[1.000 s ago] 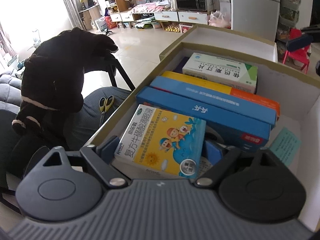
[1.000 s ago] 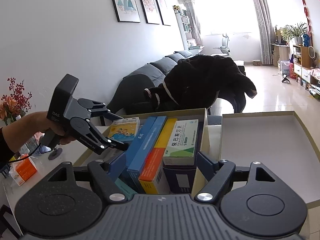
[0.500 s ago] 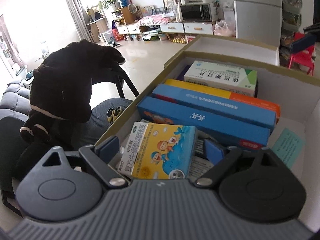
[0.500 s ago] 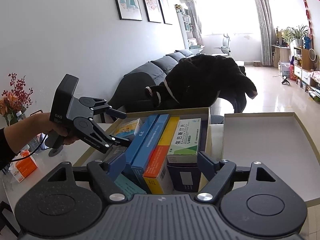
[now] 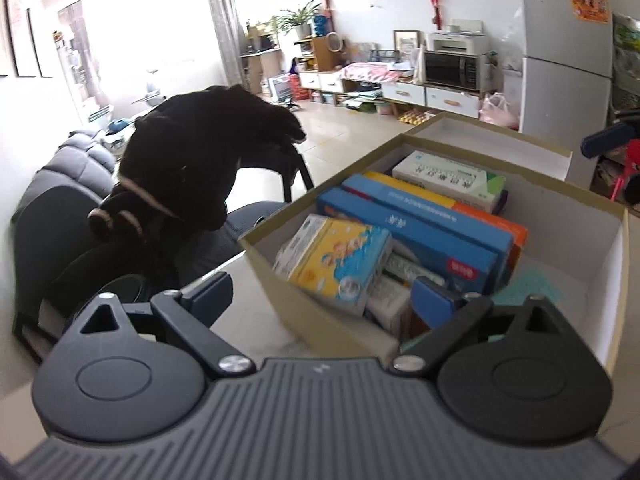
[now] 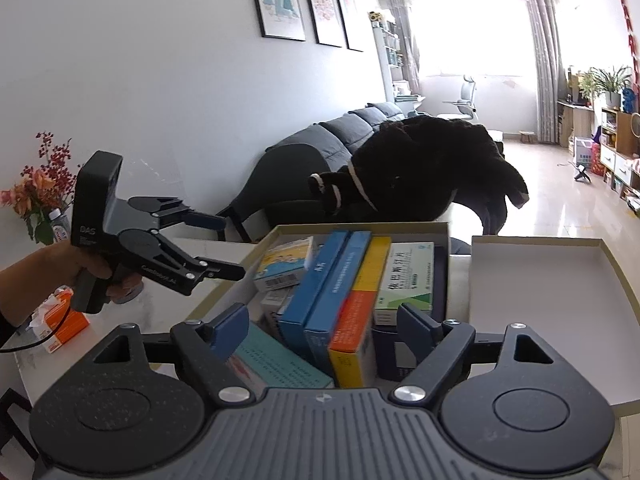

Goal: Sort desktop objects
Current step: 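Move the left tool to the white strawberry-print box and close on it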

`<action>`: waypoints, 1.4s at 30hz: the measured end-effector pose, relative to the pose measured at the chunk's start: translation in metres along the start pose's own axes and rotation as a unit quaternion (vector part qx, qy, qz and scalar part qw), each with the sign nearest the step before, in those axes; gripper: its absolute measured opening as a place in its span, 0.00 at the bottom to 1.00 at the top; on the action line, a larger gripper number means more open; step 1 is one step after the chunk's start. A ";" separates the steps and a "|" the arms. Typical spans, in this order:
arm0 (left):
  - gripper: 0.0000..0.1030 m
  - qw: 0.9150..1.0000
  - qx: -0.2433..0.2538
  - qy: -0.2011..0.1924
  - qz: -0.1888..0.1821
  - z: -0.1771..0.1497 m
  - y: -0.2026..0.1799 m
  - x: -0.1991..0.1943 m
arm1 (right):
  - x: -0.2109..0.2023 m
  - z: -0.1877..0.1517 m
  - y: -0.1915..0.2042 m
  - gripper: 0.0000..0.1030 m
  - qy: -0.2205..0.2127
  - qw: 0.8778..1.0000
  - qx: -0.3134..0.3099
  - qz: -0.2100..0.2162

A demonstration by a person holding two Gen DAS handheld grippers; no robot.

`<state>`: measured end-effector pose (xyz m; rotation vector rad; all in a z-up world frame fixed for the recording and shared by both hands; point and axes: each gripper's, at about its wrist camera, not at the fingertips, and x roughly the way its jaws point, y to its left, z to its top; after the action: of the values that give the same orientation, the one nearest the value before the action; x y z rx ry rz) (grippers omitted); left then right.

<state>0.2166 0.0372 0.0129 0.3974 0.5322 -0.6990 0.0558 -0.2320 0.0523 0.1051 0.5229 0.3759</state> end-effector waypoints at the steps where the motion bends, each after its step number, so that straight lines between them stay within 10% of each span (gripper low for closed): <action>1: 0.96 1.000 -0.002 0.002 0.004 -0.005 0.000 -0.005 | -0.001 0.000 0.003 0.82 -0.001 1.000 -0.002 0.001; 12: 1.00 0.995 -0.053 0.042 0.079 -0.055 -0.004 -0.044 | -0.013 -0.009 0.036 0.86 -0.006 1.000 -0.018 0.013; 33: 1.00 0.951 -0.221 0.088 0.196 -0.173 -0.015 -0.101 | -0.023 -0.065 0.088 0.99 -0.020 0.997 -0.060 -0.051; 42: 1.00 0.960 -0.188 0.074 0.196 -0.188 -0.032 -0.096 | -0.025 -0.086 0.094 0.99 -0.018 0.997 -0.035 -0.062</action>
<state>0.0720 0.1587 -0.0859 0.1876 0.6884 -0.1772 -0.0387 -0.1538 0.0078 0.0121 0.4770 0.2705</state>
